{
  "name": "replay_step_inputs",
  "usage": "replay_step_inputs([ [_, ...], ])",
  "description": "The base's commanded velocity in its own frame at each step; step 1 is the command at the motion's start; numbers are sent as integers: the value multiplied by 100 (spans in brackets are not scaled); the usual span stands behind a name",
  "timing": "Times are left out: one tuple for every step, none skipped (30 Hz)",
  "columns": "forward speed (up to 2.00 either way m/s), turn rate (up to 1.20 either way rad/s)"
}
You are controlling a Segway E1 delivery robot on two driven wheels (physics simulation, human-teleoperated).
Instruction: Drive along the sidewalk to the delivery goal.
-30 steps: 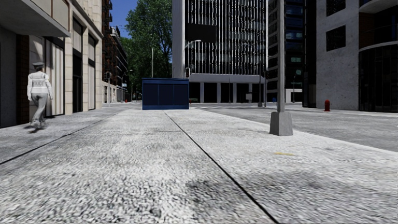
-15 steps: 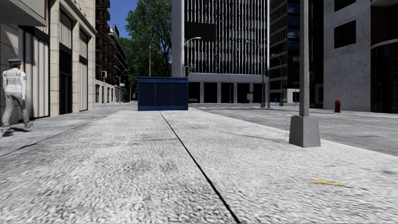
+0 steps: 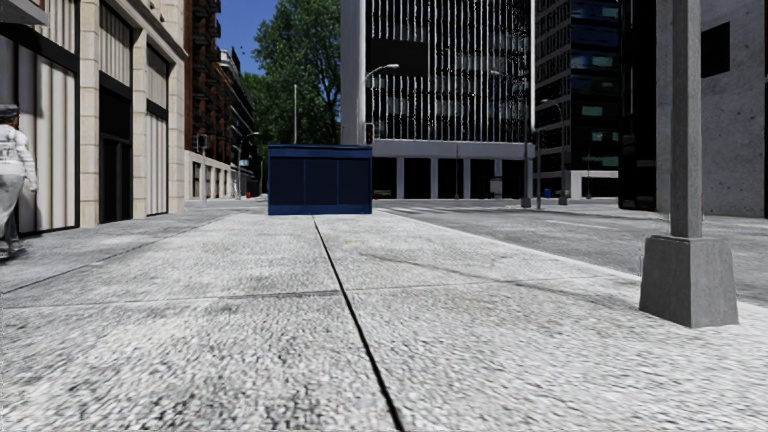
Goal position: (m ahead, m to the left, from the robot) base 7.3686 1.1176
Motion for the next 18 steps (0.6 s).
replay_step_inputs([
  [200, 1],
  [200, 0],
  [200, 0],
  [200, 0],
  [200, 0],
  [200, 0],
  [200, 0],
  [200, 0],
  [200, 0],
  [200, 0],
  [200, 0],
  [200, 0],
  [200, 0],
  [200, 0],
  [200, 0],
  [200, 0],
  [200, 0],
  [199, 0],
])
